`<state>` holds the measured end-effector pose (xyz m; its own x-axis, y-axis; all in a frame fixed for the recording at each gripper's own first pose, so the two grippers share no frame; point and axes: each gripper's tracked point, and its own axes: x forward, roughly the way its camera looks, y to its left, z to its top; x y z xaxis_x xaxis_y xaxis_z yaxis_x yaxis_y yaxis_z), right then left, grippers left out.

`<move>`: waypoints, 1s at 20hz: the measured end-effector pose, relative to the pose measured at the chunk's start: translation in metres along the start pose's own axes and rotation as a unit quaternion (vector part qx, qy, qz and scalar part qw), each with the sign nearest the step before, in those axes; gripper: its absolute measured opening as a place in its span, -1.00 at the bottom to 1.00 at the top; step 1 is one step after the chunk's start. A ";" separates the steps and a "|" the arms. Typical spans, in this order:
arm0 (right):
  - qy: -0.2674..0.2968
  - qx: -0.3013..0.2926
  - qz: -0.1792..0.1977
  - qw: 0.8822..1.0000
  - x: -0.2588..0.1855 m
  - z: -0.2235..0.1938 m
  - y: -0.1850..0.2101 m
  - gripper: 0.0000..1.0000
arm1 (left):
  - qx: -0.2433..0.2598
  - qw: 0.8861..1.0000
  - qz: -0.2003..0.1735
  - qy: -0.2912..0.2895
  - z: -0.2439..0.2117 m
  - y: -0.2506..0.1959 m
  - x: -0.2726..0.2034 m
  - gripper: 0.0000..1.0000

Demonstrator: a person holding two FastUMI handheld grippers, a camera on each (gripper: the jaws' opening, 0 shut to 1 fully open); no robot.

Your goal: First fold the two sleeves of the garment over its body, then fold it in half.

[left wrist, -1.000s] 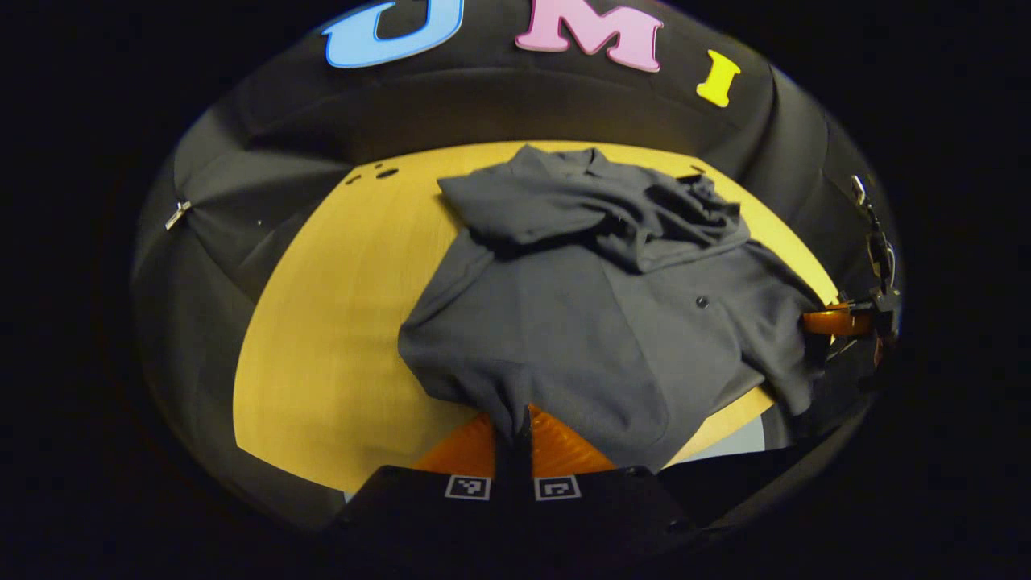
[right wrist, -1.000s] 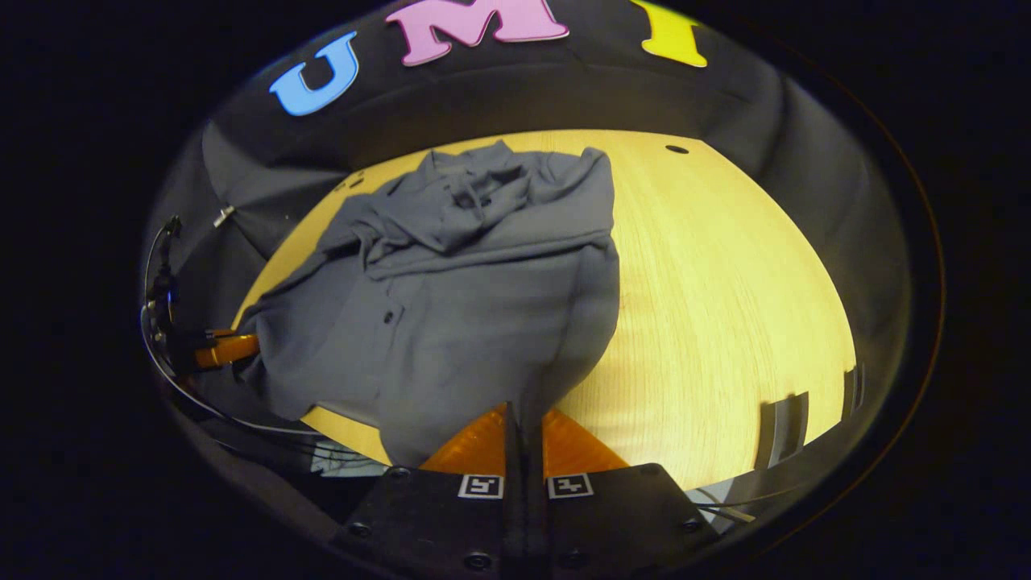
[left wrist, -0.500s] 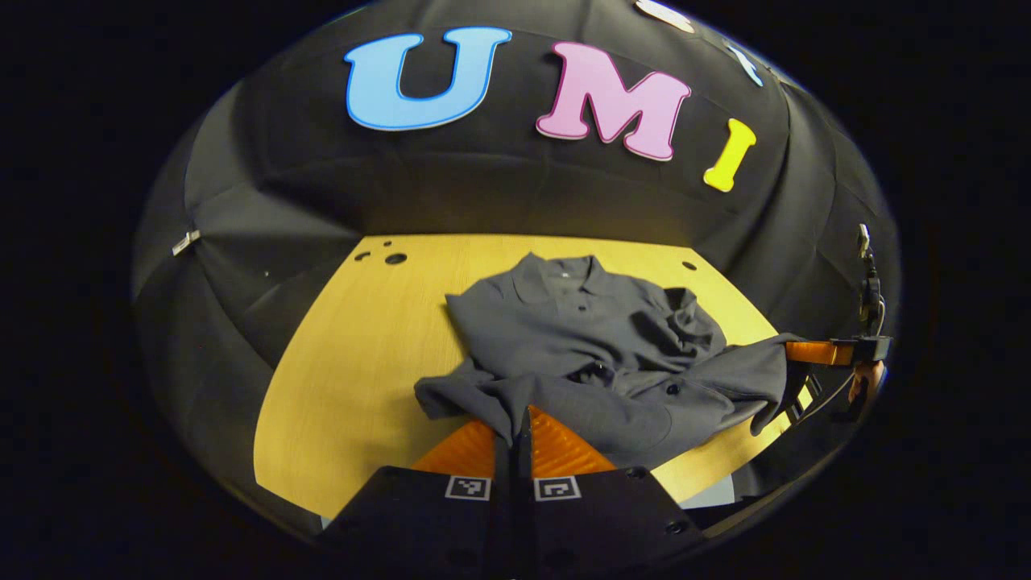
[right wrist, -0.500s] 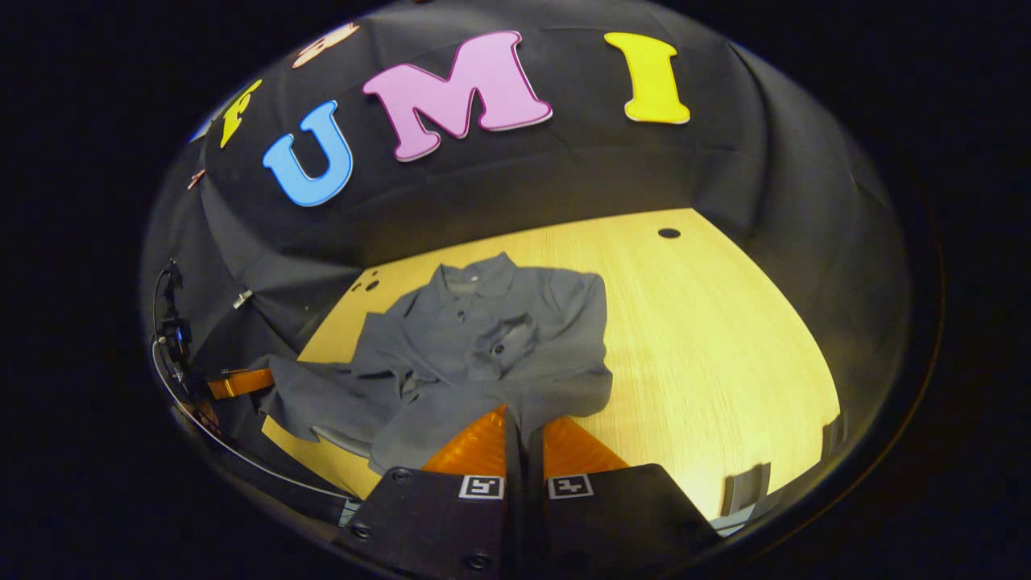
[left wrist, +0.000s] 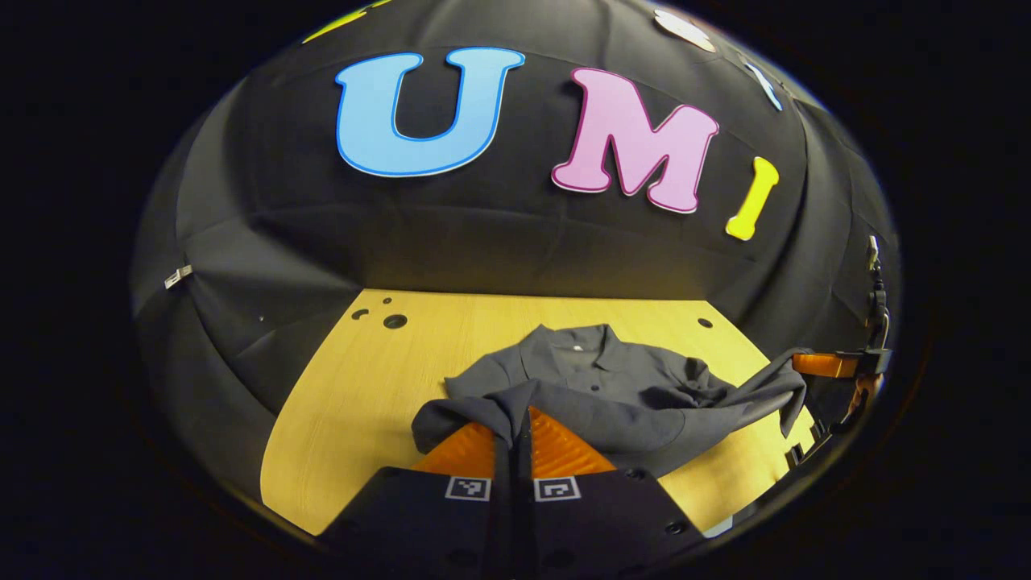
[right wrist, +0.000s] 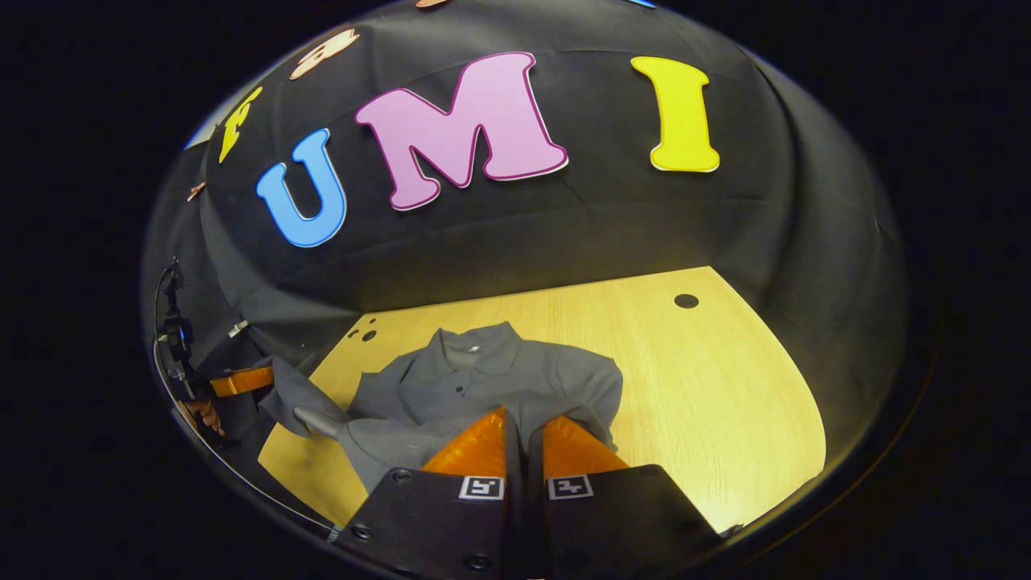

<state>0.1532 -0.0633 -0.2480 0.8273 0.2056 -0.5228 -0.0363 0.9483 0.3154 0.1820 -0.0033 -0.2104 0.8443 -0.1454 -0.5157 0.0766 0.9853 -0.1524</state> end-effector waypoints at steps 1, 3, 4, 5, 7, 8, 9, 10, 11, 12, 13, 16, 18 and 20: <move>-0.002 0.005 -0.001 1.000 0.009 0.005 -0.002 -0.89 | -0.004 1.000 0.007 -0.003 0.007 0.004 0.011 -0.89; -0.007 0.014 -0.004 1.000 0.028 0.016 -0.007 -0.90 | -0.001 1.000 0.014 -0.006 0.014 0.008 0.028 -0.90; -0.010 0.018 -0.003 1.000 0.037 0.021 -0.009 -0.90 | 0.001 1.000 0.016 -0.007 0.016 0.011 0.038 -0.89; -0.011 0.018 -0.004 1.000 0.048 0.023 -0.010 -0.90 | 0.003 1.000 0.017 -0.007 0.019 0.012 0.047 -0.89; -0.011 0.014 -0.006 1.000 0.069 0.025 -0.014 -0.90 | 0.010 1.000 0.020 -0.004 0.020 0.014 0.071 -0.89; -0.010 0.013 -0.008 1.000 0.081 0.025 -0.016 -0.90 | 0.012 1.000 0.023 -0.001 0.020 0.017 0.083 -0.89; -0.009 0.013 -0.011 1.000 0.094 0.025 -0.020 -0.90 | 0.014 1.000 0.025 0.002 0.019 0.018 0.099 -0.95; -0.009 0.016 -0.014 1.000 0.110 0.025 -0.024 -0.90 | 0.017 0.999 0.027 0.005 0.018 0.019 0.112 -0.89; -0.009 0.018 -0.017 1.000 0.122 0.024 -0.029 -0.90 | 0.020 0.999 0.028 0.007 0.017 0.020 0.124 -0.89; -0.010 0.017 -0.020 1.000 0.135 0.023 -0.032 -0.90 | 0.025 0.999 0.029 0.009 0.017 0.022 0.138 -0.89; -0.010 0.015 -0.023 1.000 0.146 0.021 -0.036 -0.90 | 0.029 0.999 0.032 0.014 0.013 0.022 0.152 -0.90; -0.002 0.007 -0.032 0.999 0.182 0.007 -0.049 -0.90 | 0.030 0.998 0.044 0.028 -0.003 0.025 0.196 -0.89; 0.002 -0.003 -0.038 0.999 0.202 -0.004 -0.056 -0.90 | 0.024 0.998 0.052 0.038 -0.017 0.028 0.217 -0.89; 0.009 -0.017 -0.042 0.999 0.218 -0.016 -0.061 -0.90 | 0.023 0.997 0.059 0.044 -0.029 0.030 0.237 -0.89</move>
<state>0.3265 -0.0727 -0.3940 0.8183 0.1278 -0.5603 0.0139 0.9702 0.2417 0.3692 -0.0104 -0.3612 0.7995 -0.0333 -0.5997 0.0053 0.9988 -0.0483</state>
